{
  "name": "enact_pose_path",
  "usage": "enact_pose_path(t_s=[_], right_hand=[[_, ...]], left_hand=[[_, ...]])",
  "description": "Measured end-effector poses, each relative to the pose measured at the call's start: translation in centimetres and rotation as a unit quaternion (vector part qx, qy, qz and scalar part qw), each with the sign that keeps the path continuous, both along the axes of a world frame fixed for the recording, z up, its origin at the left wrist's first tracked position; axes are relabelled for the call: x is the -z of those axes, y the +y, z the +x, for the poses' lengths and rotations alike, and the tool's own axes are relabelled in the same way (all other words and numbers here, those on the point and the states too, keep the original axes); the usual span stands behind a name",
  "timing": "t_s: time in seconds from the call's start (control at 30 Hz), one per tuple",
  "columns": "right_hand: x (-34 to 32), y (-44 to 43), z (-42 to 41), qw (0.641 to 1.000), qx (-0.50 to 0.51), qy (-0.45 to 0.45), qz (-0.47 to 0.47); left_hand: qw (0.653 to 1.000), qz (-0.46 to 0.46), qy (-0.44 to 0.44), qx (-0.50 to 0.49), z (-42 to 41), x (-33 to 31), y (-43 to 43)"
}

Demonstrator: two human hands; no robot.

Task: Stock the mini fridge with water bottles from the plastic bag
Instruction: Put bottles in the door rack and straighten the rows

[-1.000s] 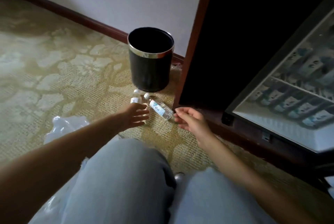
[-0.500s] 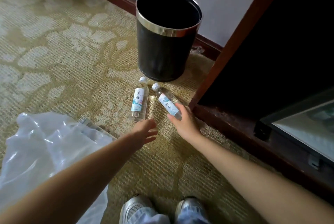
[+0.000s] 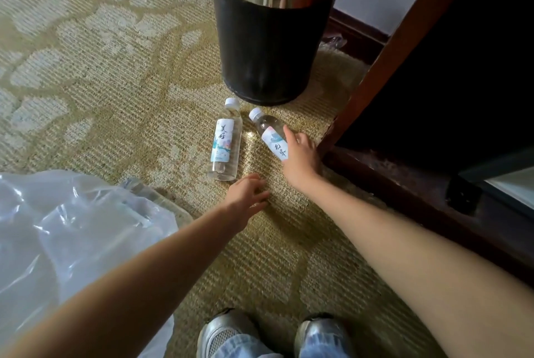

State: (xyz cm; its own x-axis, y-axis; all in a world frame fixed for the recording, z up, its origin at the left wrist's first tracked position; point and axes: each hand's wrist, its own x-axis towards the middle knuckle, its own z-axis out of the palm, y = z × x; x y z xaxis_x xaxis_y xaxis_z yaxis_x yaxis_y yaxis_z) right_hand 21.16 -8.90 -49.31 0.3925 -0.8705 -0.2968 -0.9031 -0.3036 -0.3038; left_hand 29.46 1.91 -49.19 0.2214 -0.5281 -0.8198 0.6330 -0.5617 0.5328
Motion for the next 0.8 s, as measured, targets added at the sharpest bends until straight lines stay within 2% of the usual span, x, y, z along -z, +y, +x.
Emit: enact_pose_path(t_s=[0.2,0.33,0.4,0.5,0.67,0.8], right_hand=[[-2.1,-1.2,-0.3,0.995,0.001,0.072,0.066],[-2.4,0.5,-1.9,0.983,0.049,-0.001,0.179],[-2.5,1.9,-3.2,0.954,0.090,-0.073,0.277],[-2.4,4.9,-5.2,0.888,0.153,-0.161,0.402],[-0.6,9.5,-7.7,0.817,0.244,-0.263,0.451],[-0.7,10.7,-9.0,0.810,0.220,-0.271,0.472]], left_hand=[[0.998,-0.016,0.020,-0.053,-0.7,1.0,0.6],[0.998,-0.024,0.039,-0.045,-1.8,1.3,1.6],[0.998,-0.029,0.041,-0.042,-2.2,1.5,2.2],[0.999,-0.037,0.027,-0.012,-2.7,1.6,3.3],[0.995,-0.056,-0.047,0.069,-3.4,1.0,5.1],[0.980,-0.066,-0.069,0.174,-2.9,0.3,6.4]])
